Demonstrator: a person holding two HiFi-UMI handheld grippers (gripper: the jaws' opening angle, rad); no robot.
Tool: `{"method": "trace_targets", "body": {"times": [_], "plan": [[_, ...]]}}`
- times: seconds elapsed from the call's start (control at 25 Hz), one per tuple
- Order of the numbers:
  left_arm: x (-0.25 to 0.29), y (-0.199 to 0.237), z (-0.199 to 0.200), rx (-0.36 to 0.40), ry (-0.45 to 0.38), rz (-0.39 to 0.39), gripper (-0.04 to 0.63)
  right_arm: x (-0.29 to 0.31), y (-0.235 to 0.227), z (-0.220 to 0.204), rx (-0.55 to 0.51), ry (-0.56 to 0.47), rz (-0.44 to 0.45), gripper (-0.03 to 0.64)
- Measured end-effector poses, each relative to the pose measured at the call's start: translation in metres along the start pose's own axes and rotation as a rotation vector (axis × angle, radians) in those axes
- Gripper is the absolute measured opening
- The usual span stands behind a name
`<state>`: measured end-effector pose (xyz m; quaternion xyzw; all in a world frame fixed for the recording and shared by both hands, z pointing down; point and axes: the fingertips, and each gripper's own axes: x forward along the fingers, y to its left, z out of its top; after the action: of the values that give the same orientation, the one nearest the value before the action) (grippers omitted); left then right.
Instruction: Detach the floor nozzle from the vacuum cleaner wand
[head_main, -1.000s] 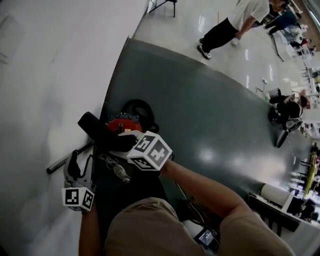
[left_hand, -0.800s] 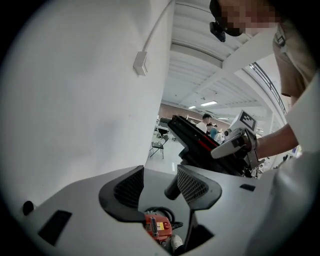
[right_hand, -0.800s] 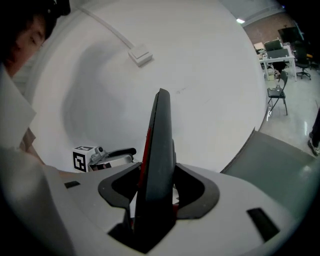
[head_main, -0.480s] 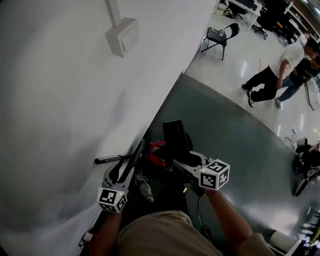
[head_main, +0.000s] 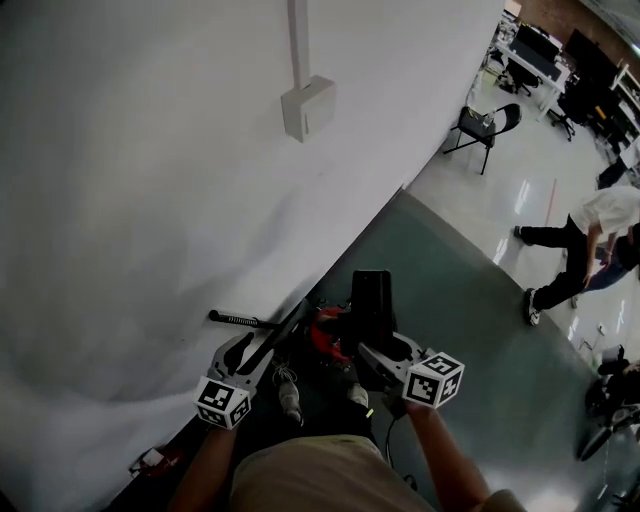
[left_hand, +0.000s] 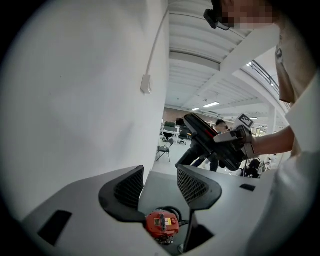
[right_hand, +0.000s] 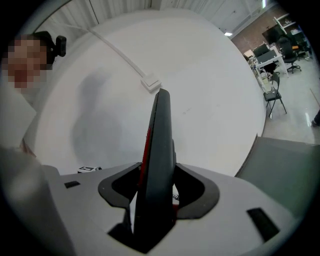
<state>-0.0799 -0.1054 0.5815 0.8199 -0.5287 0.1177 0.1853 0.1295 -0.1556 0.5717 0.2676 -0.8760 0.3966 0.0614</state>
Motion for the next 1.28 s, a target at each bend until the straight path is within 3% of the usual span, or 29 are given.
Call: {"method": "trace_targets", "body": {"times": [0.28,0.52,0.76,1.08,1.28], "plan": [[-0.025,-0.038,-0.001,-0.06,-0.007,0.152,0.219,-0.027,-0.023,0.018,-0.026,0.018,0.087,0.215],[-0.051,-0.039,-0.014,-0.087,-0.023,0.222,0.219,-0.036,-0.035,0.007,-0.031,0.024,0.081,0.215],[-0.103,-0.031,-0.028,-0.102,-0.076,0.203,0.219,-0.069,-0.002,-0.028,-0.006,-0.028,0.013,0.213],[-0.202,0.002,-0.057,-0.013,-0.09,0.119,0.219,-0.082,0.061,-0.101,0.073,-0.173,-0.117,0.215],[-0.254,0.027,-0.088,-0.005,-0.077,0.098,0.219,-0.084,0.09,-0.145,0.1,-0.211,-0.176,0.215]]}}
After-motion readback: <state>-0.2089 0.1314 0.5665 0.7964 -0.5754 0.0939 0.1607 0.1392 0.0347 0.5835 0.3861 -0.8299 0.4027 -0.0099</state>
